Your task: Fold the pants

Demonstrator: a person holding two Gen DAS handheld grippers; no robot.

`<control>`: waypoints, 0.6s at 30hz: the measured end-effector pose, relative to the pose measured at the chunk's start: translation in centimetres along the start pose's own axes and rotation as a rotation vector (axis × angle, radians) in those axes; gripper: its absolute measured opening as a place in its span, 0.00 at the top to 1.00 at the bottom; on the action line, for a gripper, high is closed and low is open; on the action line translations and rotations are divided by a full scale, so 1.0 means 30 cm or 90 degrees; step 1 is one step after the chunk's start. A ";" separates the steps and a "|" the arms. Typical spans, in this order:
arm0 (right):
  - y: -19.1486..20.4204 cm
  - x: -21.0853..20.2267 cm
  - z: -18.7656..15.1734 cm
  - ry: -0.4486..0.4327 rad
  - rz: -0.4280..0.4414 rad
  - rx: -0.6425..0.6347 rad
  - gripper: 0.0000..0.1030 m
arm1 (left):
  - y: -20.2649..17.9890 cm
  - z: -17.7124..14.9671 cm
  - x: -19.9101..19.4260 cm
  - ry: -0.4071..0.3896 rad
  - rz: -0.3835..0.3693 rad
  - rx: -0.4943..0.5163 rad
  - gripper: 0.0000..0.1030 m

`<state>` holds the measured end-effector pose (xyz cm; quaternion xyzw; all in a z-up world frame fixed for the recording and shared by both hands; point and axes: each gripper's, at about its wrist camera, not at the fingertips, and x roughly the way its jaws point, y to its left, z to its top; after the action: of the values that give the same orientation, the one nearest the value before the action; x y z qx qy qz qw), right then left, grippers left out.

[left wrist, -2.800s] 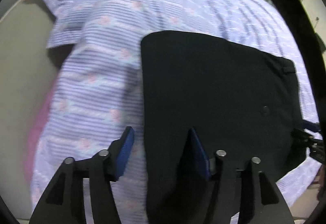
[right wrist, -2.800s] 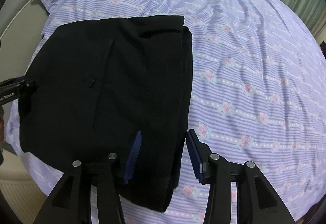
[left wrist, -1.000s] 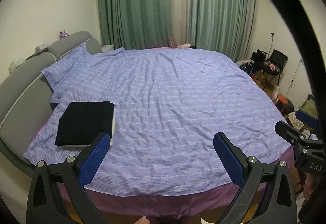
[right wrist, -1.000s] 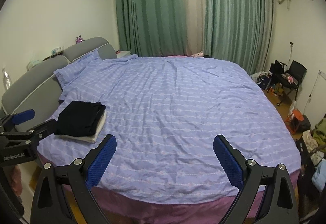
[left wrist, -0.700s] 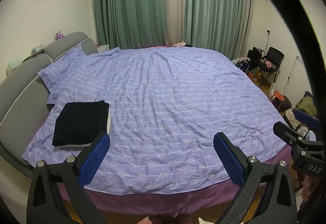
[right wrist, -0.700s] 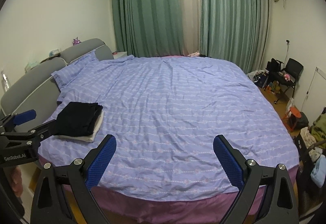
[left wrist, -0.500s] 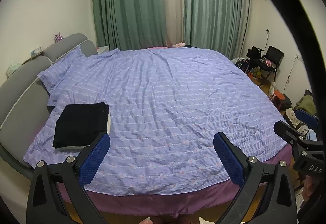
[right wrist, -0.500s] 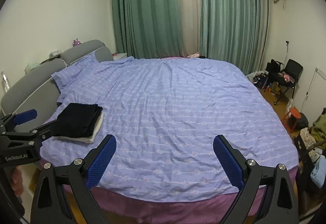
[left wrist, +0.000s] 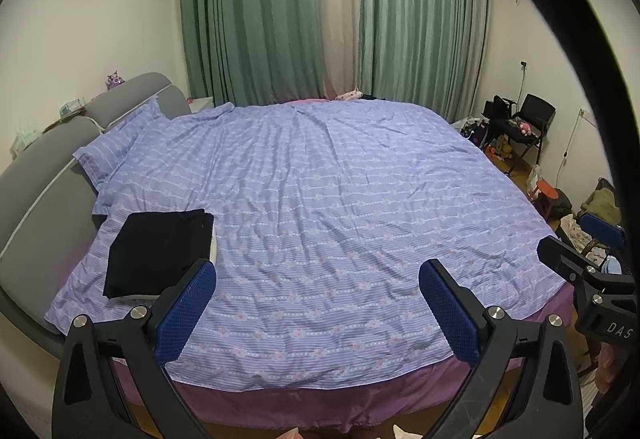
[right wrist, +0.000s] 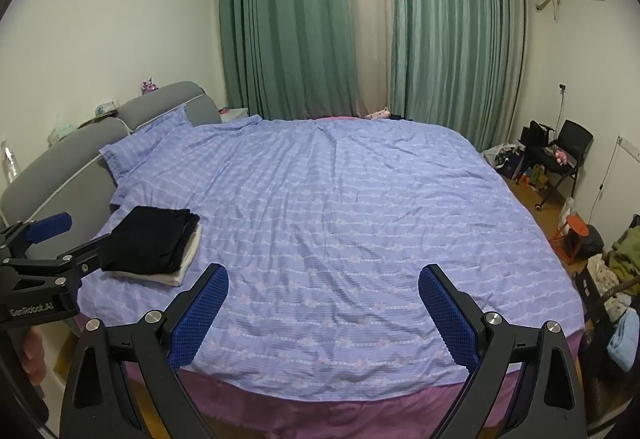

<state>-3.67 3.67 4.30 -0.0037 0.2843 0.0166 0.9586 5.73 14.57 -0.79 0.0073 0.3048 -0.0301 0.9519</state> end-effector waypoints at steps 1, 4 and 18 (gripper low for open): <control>0.000 -0.001 0.001 -0.002 -0.001 -0.001 0.06 | -0.001 0.000 -0.002 -0.001 0.000 0.001 0.00; 0.001 0.000 0.004 -0.003 -0.001 -0.001 0.06 | -0.008 -0.005 -0.009 -0.006 0.003 0.000 0.00; 0.000 -0.002 0.018 -0.005 -0.006 0.003 0.06 | -0.040 0.006 -0.028 -0.021 0.006 0.018 0.00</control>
<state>-3.42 3.66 4.77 -0.0027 0.2809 0.0117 0.9597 5.06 13.42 -0.16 0.0214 0.2889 -0.0297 0.9567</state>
